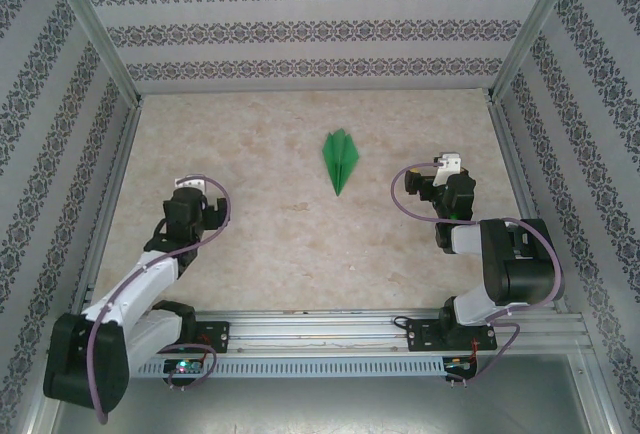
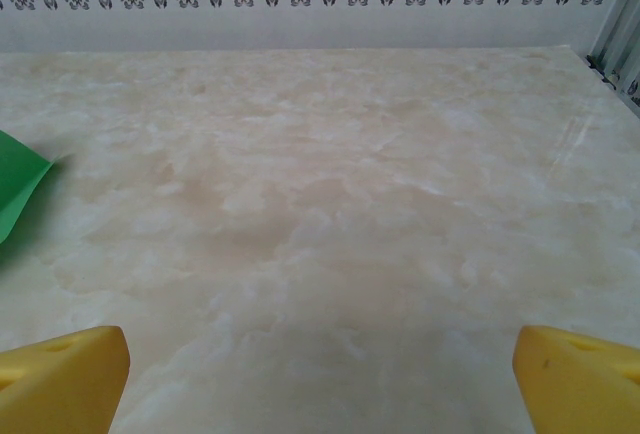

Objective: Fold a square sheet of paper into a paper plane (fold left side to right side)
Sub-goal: Reset both arms

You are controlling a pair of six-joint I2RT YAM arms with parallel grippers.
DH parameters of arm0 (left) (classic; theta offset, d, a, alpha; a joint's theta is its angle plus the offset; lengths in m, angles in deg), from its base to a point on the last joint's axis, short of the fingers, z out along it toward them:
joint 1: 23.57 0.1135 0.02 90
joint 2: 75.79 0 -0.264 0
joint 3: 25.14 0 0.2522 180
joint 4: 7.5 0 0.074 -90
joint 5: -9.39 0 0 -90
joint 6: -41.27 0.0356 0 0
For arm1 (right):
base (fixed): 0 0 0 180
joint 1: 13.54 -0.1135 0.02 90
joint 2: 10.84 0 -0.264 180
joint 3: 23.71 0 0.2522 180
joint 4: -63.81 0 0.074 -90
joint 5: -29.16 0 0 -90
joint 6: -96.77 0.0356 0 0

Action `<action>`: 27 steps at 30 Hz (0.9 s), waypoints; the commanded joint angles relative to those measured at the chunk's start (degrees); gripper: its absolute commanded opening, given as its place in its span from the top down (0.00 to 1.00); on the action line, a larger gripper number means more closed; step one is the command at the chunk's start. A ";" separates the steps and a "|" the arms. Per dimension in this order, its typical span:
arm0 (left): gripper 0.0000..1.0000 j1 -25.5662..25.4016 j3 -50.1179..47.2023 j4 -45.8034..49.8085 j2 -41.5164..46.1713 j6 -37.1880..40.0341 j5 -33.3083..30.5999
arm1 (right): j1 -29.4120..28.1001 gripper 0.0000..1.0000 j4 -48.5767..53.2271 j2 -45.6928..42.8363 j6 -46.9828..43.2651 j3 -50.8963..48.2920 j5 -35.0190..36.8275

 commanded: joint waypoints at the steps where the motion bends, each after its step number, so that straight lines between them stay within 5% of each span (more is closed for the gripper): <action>1: 0.00 0.76 -2.53 -13.98 -3.21 3.37 1.34 | -0.42 0.02 -0.73 -0.01 0.81 0.15 0.59; 27: 0.00 4.62 -8.06 -61.98 -29.62 11.03 10.93 | -0.42 0.02 -0.71 0.00 0.82 0.15 0.59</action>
